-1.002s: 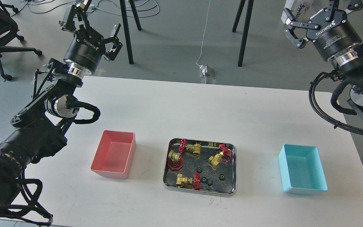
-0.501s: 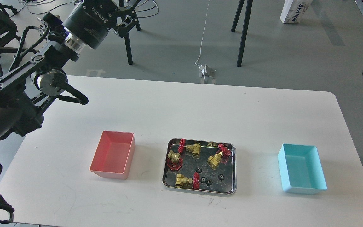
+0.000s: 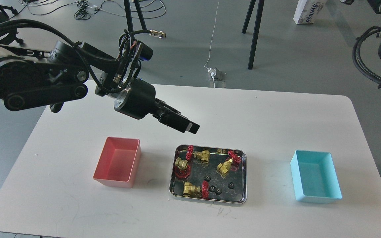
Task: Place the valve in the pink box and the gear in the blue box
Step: 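Move the left gripper over the tray toward a brass valve, then lower the left gripper and grasp the brass valve with red handle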
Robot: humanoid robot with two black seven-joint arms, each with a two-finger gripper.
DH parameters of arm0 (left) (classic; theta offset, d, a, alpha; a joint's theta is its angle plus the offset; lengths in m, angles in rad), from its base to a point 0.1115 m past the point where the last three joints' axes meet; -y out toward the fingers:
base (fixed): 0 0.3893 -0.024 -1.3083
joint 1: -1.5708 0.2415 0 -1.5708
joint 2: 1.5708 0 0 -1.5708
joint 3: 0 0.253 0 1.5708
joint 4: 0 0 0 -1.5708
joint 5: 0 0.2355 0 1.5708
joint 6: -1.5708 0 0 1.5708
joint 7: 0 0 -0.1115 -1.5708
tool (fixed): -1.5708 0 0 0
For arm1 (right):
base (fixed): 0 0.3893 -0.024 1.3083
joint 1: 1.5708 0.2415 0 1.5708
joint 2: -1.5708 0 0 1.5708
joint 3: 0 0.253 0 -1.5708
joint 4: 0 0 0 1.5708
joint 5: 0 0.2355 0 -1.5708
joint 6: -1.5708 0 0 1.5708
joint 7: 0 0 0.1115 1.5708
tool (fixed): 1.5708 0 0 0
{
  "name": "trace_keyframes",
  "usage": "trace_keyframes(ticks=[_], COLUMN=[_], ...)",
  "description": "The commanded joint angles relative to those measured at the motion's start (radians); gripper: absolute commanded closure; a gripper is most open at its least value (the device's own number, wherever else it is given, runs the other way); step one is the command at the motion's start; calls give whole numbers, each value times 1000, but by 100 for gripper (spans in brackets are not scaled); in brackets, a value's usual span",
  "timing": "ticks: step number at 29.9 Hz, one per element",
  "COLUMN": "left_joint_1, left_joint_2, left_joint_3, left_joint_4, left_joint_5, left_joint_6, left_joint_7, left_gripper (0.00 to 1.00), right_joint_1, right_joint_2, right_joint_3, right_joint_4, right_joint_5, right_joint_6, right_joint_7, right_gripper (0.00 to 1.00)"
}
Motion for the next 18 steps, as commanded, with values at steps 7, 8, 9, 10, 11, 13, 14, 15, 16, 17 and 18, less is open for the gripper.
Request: trace_keyframes(ticks=[7,8,9,10,11,13,14,15,16,17,18], left_joint_1=[13,22,34,47,56,83,102,119,140,163,183], left_joint_2=[-145,-145,-148,-149,-151,-171,-181,-189,-198,-210,-223], left_joint_3=[258,258,258,258,258,258,258,258,258,255,253], left_joint_4=[9,9,9,9,10,18,29,45,67,90,110], left_joint_5=[186,186,186,186,186,187,192,198,204,207,207], left_joint_6=[417,429,437,443,448,455,458,461,468,472,478], left_joint_7=[0,0,0,0,0,0,0,0,0,0,0], left_gripper=[1,1,1,1,1,1,1,1,1,1,1], right_joint_1=[-27,-33,-38,-42,-44,-44,-44,-44,-44,-44,-44], right_joint_2=[51,49,48,42,40,40,40,40,40,40,40], right_joint_3=[-21,-20,-18,-18,-20,-21,-21,-21,-21,-20,-20], right_joint_4=[-39,-39,-41,-41,-41,-41,-41,-41,-41,-41,-41], right_joint_5=[3,3,3,3,3,3,3,3,3,3,3], right_joint_6=[-23,-23,-23,-23,-24,-26,-26,-26,-26,-26,-26], right_joint_7=[-6,-6,-6,-6,-6,-9,-10,-10,-9,-9,-9], right_gripper=[0,0,0,0,0,0,0,0,0,0,0])
